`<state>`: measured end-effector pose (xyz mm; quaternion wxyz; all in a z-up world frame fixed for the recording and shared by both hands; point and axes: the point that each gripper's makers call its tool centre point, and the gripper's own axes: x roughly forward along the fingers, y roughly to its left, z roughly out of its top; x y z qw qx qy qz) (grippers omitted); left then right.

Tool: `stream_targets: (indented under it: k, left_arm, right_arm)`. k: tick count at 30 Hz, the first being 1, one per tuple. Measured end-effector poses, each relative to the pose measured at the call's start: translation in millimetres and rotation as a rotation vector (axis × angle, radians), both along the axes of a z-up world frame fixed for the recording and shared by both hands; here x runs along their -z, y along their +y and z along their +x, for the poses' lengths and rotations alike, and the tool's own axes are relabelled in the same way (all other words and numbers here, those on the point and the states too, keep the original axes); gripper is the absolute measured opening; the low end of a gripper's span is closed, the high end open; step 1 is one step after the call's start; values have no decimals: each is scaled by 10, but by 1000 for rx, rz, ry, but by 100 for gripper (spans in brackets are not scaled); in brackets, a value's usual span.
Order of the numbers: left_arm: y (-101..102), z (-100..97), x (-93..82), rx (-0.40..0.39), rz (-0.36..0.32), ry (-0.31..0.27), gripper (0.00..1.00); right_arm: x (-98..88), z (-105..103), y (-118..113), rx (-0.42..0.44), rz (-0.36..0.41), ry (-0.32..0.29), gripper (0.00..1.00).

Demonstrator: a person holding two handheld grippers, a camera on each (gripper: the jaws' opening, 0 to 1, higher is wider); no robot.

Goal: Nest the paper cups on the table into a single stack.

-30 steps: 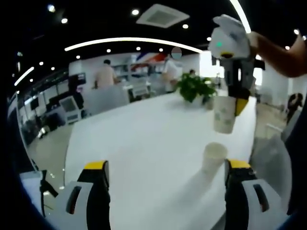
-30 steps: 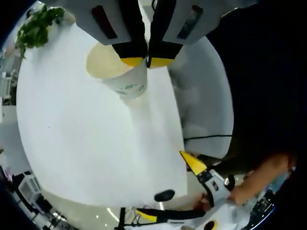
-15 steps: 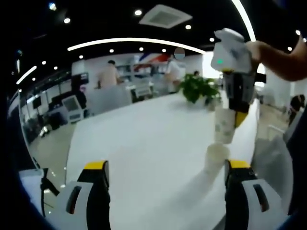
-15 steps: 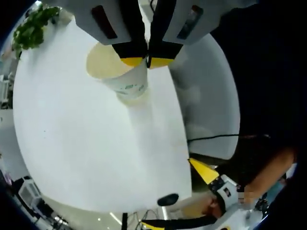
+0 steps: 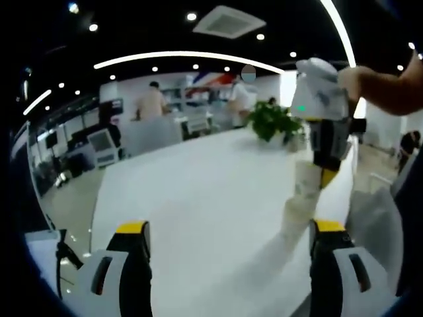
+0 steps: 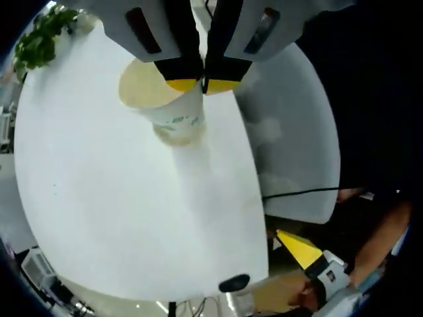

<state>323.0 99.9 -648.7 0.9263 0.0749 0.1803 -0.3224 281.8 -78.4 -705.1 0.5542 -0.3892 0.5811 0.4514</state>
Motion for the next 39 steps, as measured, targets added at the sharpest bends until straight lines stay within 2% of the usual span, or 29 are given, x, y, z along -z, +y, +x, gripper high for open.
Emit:
stream_targets:
  k: [11,15,20,25,30,39]
  left_arm:
    - [-6,-24,30,10,-2,11,99]
    - [-19,-29,76,23,-6,31,99]
    - [-33,-28,117,26,-7,46,99]
    - [-41,-14,112,23,-7,35,99]
    - [-36,-12,102,17,-19,35,99]
    - [-27,-44,136,11,-21,42,99]
  right_arm:
    - [174,21,-20,26,-11,10,0]
    - [218,2,-1,26,-10,17,0]
    - [286,26,46,33,-6,10,0]
    - [456,107,69,46,-3,-36,0]
    - [590,107,61,55,-15,-28,0]
    - [664,102,120,24,-6,-42,0]
